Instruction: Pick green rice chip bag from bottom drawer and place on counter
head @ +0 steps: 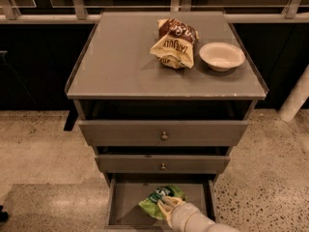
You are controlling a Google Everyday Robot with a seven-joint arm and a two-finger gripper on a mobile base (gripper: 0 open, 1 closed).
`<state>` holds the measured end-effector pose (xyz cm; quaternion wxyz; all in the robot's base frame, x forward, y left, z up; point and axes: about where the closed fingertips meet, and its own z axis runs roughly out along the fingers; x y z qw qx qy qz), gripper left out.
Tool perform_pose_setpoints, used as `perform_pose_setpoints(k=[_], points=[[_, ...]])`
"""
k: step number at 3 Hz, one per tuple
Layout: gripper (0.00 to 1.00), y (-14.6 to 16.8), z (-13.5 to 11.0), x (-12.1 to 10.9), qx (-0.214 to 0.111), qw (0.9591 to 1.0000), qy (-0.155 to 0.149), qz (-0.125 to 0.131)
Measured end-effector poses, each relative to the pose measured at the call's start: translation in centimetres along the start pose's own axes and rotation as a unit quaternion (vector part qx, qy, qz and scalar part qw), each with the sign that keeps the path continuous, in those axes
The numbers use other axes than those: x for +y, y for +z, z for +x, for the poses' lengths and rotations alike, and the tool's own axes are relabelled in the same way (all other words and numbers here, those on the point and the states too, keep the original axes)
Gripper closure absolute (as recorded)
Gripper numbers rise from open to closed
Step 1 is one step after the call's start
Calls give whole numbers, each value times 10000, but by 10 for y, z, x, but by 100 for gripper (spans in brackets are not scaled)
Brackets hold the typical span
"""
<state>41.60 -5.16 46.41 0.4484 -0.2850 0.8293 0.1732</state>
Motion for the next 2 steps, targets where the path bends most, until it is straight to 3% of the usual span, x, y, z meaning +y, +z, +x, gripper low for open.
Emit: perform_pose_setpoints(k=[1, 2], points=[[100, -40, -42, 30, -79, 9982, -427, 410], [100, -71, -82, 60, -118, 9936, -881, 695]])
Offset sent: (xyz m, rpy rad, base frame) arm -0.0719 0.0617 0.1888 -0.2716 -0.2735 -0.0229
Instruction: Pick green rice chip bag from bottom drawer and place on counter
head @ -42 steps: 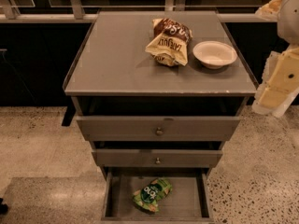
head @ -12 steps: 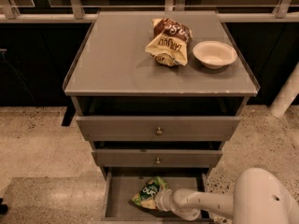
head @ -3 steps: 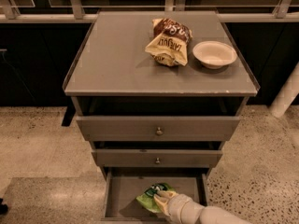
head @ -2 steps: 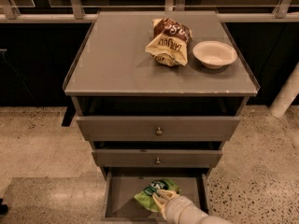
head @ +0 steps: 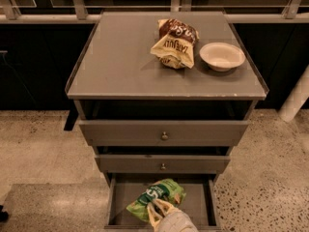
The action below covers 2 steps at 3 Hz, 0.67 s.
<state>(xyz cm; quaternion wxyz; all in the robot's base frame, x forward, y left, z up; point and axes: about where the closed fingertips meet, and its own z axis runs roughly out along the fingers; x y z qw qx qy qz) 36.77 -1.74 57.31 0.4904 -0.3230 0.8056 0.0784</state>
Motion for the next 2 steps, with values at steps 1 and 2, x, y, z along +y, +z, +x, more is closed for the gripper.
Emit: perform_pose_setpoints(k=[1, 2], points=[[100, -4, -25, 8, -110, 9994, -335, -7], [100, -5, -23, 7, -99, 9994, -328, -4]])
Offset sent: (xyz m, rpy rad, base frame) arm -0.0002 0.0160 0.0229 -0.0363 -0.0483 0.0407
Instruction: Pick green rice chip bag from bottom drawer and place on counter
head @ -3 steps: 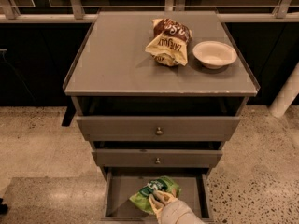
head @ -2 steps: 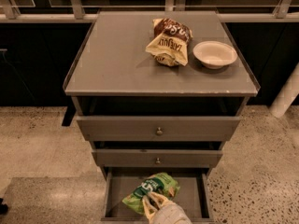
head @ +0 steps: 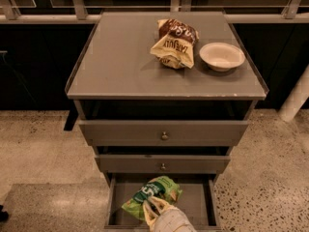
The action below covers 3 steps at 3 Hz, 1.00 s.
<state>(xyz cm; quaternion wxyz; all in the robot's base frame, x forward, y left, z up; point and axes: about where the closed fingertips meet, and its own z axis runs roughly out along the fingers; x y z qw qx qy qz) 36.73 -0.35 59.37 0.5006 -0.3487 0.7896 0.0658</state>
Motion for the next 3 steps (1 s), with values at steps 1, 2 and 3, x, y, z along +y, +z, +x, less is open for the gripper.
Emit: perform_pose_setpoints(k=[1, 2, 3], points=[[100, -2, -14, -8, -139, 9997, -178, -113], [100, -20, -66, -37, -520, 9964, -663, 32], [100, -46, -120, -70, -844, 9892, -1121, 426]])
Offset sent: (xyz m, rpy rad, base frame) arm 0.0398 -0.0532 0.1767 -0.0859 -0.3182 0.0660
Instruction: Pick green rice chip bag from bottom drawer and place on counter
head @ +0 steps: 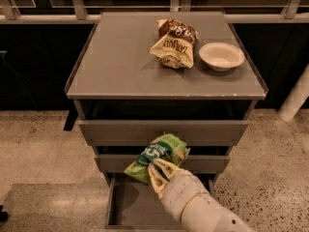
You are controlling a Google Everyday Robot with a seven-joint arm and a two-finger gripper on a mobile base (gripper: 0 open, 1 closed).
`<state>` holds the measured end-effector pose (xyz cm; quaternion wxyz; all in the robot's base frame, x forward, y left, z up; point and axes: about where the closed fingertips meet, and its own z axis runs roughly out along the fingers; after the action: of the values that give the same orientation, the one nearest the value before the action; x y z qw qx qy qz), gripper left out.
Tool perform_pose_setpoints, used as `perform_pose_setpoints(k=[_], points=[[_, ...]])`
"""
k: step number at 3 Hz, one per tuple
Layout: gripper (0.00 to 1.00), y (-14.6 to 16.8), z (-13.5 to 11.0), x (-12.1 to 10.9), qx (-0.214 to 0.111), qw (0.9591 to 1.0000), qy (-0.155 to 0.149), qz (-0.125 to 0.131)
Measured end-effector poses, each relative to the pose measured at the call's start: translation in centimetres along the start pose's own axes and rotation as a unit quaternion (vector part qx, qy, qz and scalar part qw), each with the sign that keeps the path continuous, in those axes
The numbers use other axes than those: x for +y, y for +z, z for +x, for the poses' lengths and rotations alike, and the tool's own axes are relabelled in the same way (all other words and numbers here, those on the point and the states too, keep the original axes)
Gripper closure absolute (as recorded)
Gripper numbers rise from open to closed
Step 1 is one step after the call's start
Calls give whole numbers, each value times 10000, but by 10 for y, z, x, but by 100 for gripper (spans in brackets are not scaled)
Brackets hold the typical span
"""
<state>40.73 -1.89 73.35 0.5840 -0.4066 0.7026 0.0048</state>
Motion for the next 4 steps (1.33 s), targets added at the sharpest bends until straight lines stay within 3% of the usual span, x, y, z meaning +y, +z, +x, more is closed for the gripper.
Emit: perform_pose_setpoints(k=[1, 2, 3, 4], points=[[100, -15, -46, -37, -148, 9984, -426, 330], [100, -29, -88, -56, -181, 9949, -800, 579], [100, -35, -130, -64, -180, 9903, -1173, 717], [100, -28, -176, -62, -291, 9855, -1549, 635]])
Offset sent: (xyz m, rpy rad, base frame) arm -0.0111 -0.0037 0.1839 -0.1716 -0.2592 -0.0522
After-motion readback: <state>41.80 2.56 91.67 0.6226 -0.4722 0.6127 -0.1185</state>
